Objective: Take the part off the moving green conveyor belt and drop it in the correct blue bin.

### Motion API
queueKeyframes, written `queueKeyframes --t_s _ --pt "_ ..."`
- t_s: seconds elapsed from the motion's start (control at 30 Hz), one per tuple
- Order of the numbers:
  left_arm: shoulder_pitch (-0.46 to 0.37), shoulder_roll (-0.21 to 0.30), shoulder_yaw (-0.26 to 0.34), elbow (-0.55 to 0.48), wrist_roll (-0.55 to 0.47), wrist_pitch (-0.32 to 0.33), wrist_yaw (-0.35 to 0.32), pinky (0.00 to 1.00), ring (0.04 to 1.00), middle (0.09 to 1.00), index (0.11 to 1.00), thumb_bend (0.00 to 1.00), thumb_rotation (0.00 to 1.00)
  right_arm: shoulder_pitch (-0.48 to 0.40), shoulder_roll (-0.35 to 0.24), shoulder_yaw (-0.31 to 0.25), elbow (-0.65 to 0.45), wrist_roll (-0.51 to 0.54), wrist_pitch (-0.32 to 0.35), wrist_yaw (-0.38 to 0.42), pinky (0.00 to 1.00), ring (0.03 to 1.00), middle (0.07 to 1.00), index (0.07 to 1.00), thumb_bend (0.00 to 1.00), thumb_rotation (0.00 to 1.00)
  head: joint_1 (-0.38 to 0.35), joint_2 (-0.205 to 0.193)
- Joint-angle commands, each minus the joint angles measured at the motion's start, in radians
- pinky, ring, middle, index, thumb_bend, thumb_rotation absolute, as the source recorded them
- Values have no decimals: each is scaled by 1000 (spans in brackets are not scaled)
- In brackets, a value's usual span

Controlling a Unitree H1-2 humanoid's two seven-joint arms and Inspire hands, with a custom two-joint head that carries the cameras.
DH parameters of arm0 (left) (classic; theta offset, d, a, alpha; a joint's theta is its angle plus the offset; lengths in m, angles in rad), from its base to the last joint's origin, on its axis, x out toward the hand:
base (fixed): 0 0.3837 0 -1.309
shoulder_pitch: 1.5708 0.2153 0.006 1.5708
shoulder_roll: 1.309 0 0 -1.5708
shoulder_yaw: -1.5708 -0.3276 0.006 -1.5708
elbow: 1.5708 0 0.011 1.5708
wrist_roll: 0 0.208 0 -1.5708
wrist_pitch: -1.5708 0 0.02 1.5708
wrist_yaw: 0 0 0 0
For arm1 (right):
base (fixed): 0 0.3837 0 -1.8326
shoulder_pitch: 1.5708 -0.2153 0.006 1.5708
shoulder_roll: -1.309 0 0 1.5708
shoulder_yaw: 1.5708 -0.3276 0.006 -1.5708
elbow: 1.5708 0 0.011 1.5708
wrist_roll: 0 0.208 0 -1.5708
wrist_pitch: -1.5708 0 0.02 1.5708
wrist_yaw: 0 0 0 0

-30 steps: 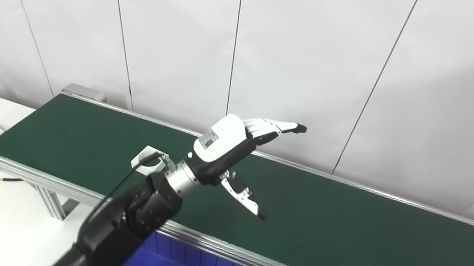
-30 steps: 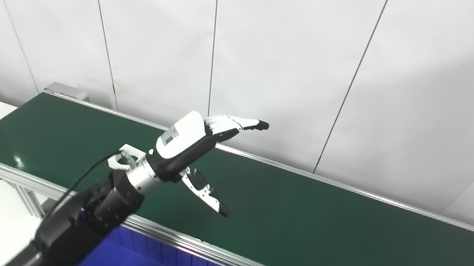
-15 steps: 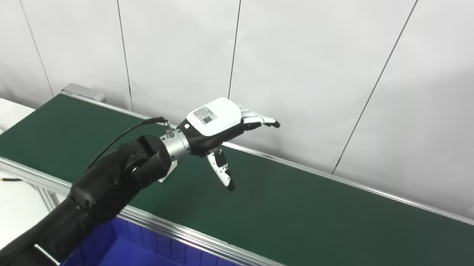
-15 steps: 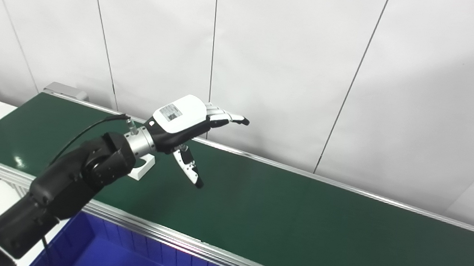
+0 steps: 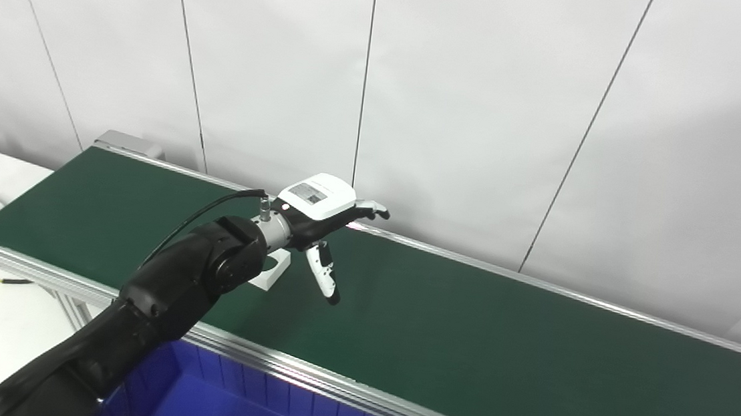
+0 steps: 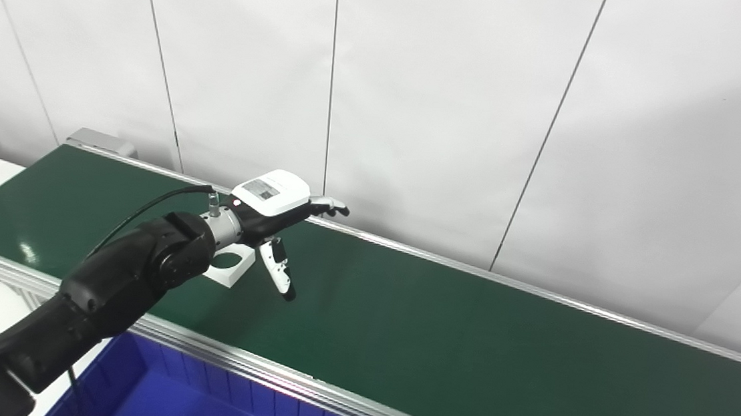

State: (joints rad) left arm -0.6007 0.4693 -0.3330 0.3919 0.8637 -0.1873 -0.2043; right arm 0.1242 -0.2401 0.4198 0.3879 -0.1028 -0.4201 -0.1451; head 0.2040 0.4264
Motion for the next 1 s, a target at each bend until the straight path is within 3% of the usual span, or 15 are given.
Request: queueKeyframes --t_s 0.0,0.3,0.5,0.97 --pt "-57 3 -1 18 2 30 7 709 788 843 871 1000 335 -6 2 -3 -28 8 -50 -1 917 953 994 1000 928 949 -2 2" --pt "-61 -17 -43 121 5 75 36 783 834 872 886 1000 345 1 -2 -1 -35 6 -50 4 917 958 990 1000 917 950 -6 7" --pt "-62 -26 -66 143 2 118 15 818 858 893 901 1000 359 4 -4 1 -43 3 -50 3 915 957 993 1000 902 940 -10 12" --pt "-69 -20 -102 152 -24 108 -4 847 872 899 890 1000 346 9 -4 6 -53 3 -50 6 912 959 988 992 922 940 -15 15"
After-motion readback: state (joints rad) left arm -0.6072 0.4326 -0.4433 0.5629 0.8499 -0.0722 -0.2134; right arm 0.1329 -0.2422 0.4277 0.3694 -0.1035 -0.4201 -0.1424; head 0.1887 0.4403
